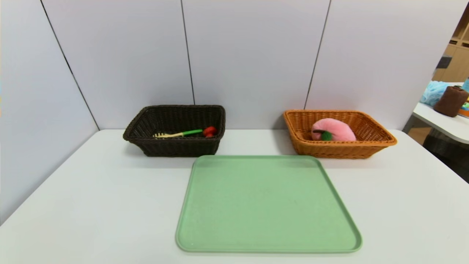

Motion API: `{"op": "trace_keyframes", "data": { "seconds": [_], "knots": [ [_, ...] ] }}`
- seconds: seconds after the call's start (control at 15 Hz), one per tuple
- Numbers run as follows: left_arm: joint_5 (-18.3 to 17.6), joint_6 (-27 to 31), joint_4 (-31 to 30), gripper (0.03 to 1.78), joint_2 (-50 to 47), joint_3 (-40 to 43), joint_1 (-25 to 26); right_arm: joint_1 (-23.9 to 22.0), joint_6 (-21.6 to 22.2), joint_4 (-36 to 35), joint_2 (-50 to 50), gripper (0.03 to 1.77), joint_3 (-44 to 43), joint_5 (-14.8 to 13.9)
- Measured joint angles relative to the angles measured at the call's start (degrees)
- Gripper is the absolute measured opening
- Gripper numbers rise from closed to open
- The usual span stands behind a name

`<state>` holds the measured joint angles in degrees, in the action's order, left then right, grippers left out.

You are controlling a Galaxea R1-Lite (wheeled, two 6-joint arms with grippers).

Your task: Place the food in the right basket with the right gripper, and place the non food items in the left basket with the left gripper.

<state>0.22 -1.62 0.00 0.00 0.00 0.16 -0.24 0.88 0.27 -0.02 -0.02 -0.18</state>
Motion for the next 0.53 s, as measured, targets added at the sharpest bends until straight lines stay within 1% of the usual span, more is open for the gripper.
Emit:
{"op": "trace_keyframes", "data": {
  "seconds": [0.53],
  "knots": [
    [0.0, -0.41, 0.0, 1.69, 0.0, 0.0, 0.0, -0.02, -0.39, -0.09, 0.0, 1.7, 0.02, 0.0]
  ]
}}
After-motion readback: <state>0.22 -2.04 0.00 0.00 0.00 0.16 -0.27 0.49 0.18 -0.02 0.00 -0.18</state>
